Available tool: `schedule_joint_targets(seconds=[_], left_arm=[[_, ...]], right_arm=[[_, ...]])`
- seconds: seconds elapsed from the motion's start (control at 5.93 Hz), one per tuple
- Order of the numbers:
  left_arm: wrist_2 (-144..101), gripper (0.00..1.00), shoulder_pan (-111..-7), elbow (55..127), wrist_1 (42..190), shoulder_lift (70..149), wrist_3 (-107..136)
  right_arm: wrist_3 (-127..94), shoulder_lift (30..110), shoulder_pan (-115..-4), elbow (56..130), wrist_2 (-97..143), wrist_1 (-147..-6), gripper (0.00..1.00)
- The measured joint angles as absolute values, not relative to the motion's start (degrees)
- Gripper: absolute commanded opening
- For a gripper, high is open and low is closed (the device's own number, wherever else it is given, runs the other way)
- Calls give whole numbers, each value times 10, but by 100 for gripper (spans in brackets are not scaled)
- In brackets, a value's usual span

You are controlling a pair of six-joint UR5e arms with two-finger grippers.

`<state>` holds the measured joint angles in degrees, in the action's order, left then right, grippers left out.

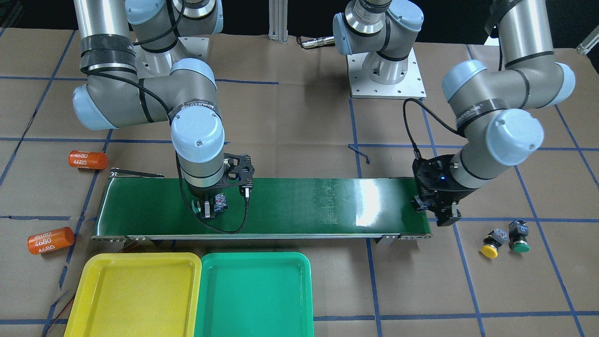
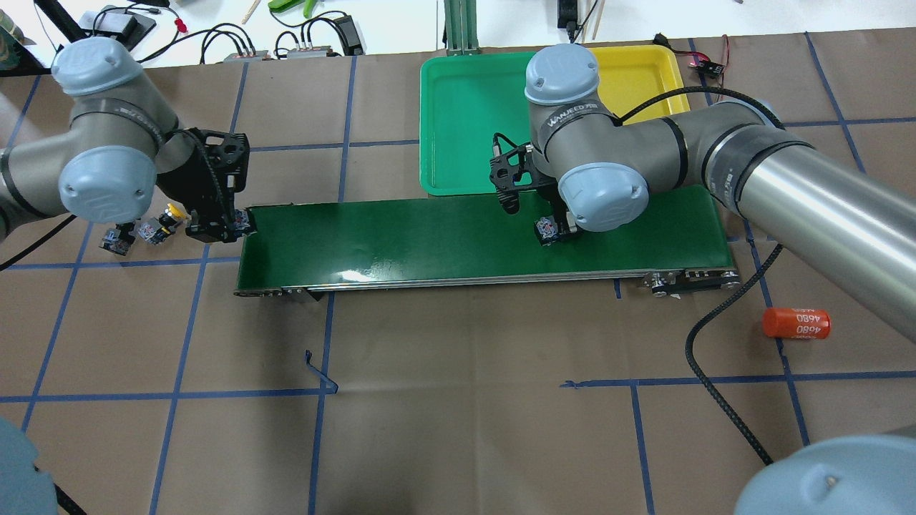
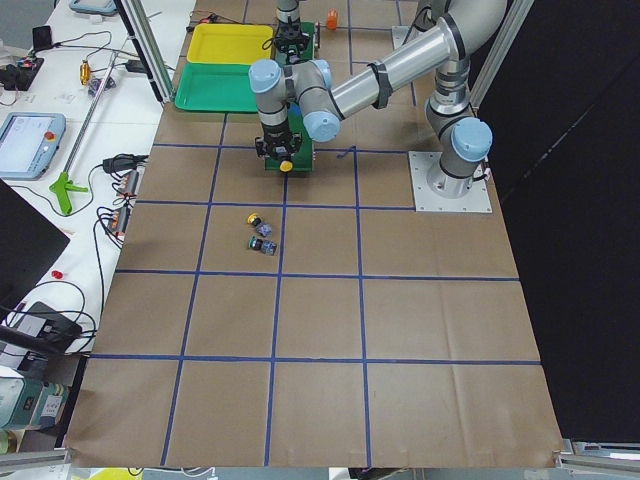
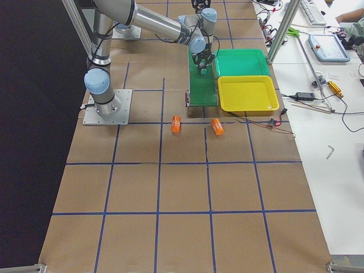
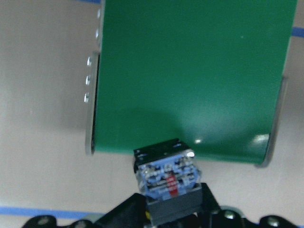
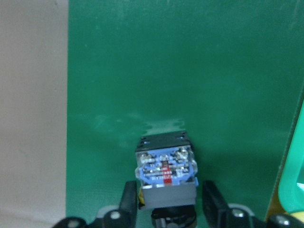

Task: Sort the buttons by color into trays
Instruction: 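Carry green button toward green tray with right while left places yellow button on belt, then release green button into green tray with right while left returns to buttons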

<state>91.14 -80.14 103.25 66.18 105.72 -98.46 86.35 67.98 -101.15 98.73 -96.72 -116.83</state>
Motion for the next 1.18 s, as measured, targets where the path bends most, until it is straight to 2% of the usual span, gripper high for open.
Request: schedule_joint_targets(seconds=[0.17, 0.34, 0.51, 0.84, 1.18], left_arm=[[911, 19, -845, 1040, 662, 1057, -990], [912, 89, -867, 1043, 659, 1060, -992], [913, 95, -873, 1044, 657, 1064, -990], [913, 95, -869, 1041, 658, 1063, -978], [911, 96, -818, 1032, 663, 1046, -948]], right_arm=[[884, 691, -992, 997, -971, -1169, 11], [910, 707, -973, 999, -974, -1169, 12], [920, 725, -963, 993, -975, -1170, 12], [908, 723, -963, 939, -959, -1176, 12], [867, 663, -986, 904, -915, -1262, 16]])
